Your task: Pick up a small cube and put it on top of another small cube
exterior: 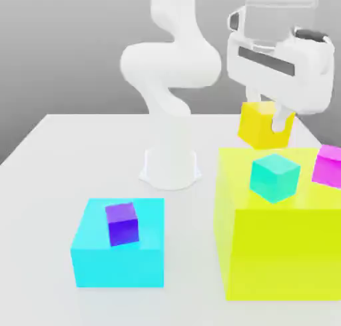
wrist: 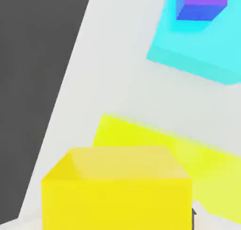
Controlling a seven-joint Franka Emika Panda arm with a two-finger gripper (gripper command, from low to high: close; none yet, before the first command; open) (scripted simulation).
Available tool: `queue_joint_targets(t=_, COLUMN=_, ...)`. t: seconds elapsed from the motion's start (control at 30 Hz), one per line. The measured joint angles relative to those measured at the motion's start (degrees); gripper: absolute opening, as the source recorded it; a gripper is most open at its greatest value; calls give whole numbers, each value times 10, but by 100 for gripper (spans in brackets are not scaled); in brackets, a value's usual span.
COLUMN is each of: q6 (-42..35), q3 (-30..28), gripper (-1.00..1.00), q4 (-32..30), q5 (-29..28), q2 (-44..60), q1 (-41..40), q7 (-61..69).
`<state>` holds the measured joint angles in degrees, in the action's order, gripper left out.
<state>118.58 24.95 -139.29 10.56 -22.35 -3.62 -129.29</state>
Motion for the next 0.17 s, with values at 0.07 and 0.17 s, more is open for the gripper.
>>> queue_joint_targets(t=0.07, q6=39, q3=9, gripper=100, q4=-26, q5=1, q2=14, q1=2, q7=-3)
queue_joint_targets(t=0.17, q6=39, q3=9, gripper=100, q4=-26, q5=1, q2=14, q1=2, q7=-3)
